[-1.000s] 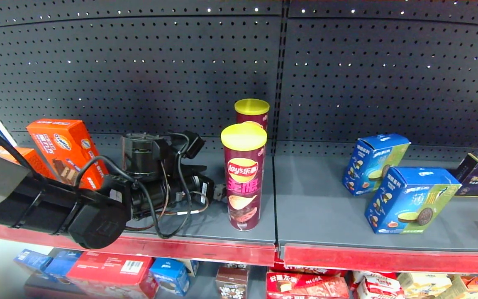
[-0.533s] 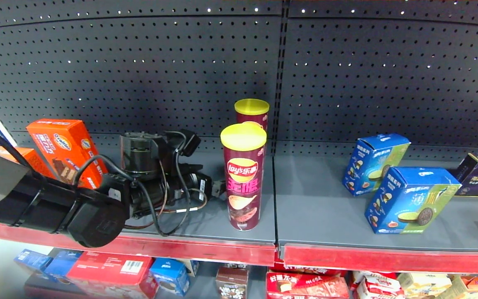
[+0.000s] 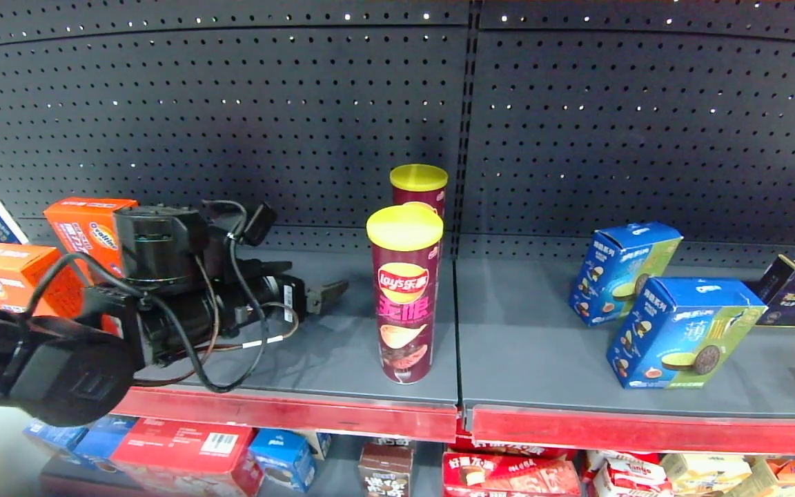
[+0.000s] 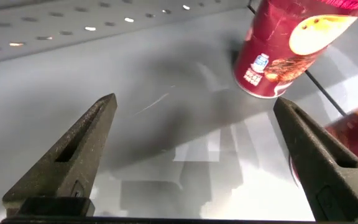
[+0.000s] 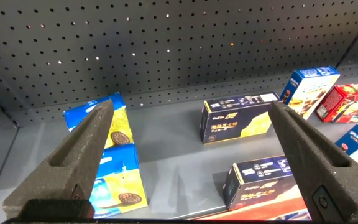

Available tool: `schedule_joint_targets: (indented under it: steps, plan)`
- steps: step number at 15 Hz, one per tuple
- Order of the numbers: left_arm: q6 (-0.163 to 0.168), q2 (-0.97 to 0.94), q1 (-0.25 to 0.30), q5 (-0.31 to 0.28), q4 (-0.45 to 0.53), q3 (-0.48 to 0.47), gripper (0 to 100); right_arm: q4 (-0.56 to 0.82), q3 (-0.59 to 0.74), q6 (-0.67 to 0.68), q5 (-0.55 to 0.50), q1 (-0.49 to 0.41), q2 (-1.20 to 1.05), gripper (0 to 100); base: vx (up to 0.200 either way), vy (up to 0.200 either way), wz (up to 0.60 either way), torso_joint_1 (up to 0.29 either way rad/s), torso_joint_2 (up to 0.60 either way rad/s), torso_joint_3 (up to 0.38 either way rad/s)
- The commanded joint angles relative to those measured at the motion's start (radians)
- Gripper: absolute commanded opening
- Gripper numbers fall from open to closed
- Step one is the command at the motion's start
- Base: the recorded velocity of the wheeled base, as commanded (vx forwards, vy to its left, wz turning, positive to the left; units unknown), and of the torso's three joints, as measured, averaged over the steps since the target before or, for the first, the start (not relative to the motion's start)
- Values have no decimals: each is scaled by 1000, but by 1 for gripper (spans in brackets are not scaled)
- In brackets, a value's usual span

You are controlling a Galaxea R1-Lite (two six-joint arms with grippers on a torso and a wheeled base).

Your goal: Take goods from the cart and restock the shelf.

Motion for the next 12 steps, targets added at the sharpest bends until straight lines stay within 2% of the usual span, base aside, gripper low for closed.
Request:
schedule_joint_targets:
  steps: [1,2,3,5,6,9,12]
  plan:
    - [1,-143,87,-1,-1,70,100,0,0,1,1,0,-4,100,0,0,0,0,0,0]
    - [4,-229,156,-3,-1,108,100,0,-1,1,-1,0,-4,100,0,0,0,0,0,0]
    - [4,-281,184,-6,0,133,100,-2,0,1,-1,0,-6,100,0,0,0,0,0,0]
    - [4,-482,282,-12,2,243,100,0,-1,1,-1,2,-6,100,0,0,0,0,0,0]
    - [4,-573,308,-15,3,303,100,1,-3,1,-2,2,-9,100,0,0,0,0,0,0]
    - [-1,-807,339,-18,22,441,100,16,-1,0,-5,-1,-24,100,0,0,0,0,0,0]
    - [-1,-1033,339,-20,111,571,100,81,-24,-2,-4,-1,-21,100,0,0,0,0,0,0]
